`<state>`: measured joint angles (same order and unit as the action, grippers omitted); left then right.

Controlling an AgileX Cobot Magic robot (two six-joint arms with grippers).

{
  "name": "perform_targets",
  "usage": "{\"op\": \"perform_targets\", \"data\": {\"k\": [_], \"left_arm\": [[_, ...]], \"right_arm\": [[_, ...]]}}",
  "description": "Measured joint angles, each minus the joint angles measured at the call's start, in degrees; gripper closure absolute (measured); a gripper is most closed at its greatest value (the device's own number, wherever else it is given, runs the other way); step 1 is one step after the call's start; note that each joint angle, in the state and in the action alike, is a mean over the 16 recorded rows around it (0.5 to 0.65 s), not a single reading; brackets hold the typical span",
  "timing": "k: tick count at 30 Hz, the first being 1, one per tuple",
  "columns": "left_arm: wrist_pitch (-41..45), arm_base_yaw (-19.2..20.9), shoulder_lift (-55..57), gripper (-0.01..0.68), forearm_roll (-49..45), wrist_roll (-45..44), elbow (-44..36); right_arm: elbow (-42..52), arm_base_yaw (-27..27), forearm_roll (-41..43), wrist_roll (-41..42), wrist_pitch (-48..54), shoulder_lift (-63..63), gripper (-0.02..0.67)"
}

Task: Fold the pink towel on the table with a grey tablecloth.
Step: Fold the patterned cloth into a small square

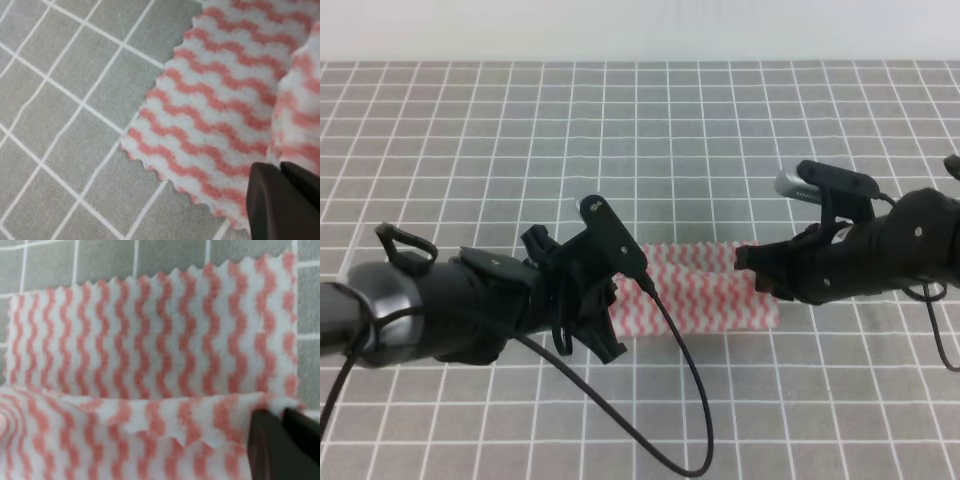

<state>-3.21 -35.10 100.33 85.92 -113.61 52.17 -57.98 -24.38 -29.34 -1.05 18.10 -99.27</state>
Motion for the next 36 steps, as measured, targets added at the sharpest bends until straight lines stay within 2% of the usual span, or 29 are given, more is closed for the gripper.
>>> {"op": "perform_targets", "data": {"k": [18, 36], "left_arm": [[-0.06, 1.44, 3.88, 0.675, -0.11, -0.44, 4.37], [-0.49, 2.47, 6.41, 0.676, -0.05, -0.58, 6.04]], "right_arm": [[-7.13, 0.77, 0.96, 0.01, 2.42, -5.41, 0.664], [-8.53, 1.83, 1.2, -0.02, 1.61, -7.62, 0.663]]}}
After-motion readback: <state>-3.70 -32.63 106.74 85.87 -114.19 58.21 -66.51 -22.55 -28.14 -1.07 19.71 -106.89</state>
